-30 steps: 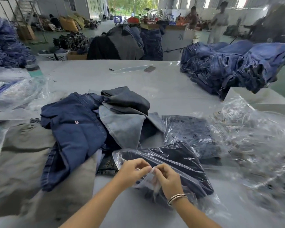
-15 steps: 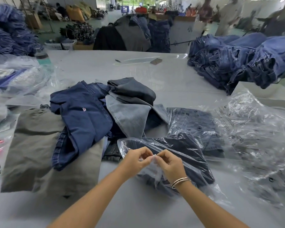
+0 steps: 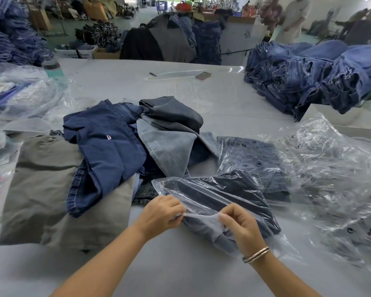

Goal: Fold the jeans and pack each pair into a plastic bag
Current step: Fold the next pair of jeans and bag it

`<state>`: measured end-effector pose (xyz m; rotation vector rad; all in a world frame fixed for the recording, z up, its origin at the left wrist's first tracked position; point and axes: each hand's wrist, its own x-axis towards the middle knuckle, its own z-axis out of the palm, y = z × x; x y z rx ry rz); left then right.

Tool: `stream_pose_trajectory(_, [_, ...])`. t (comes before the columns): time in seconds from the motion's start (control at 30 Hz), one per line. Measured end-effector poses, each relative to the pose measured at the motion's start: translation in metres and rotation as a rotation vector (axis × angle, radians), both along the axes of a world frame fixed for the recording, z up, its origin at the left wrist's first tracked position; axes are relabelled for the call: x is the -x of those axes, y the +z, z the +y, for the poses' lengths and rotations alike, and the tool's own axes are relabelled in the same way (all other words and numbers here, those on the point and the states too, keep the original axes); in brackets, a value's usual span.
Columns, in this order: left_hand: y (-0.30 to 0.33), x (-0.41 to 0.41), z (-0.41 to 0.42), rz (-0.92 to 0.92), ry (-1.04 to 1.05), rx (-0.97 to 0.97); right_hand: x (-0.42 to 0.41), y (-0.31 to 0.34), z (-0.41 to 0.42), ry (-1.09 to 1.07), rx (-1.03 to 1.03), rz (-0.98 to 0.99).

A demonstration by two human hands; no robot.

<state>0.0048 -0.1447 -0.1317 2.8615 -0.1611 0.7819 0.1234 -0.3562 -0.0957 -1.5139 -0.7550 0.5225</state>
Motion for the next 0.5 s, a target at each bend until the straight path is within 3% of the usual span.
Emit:
stream_pose_trajectory(0.2, [0.011, -0.009, 0.039, 0.025, 0.092, -0.201, -0.015, 0.019, -0.008, 0.105, -0.194, 0.350])
stream_pose_trajectory(0.33, [0.017, -0.016, 0.058, 0.050, 0.156, -0.353, -0.012, 0.022, -0.006, 0.307, -0.177, 0.503])
stream_pose_trajectory(0.5, [0.009, -0.015, 0.066, 0.058, 0.193, -0.362, -0.011, 0.018, -0.001, 0.373, -0.116, 0.661])
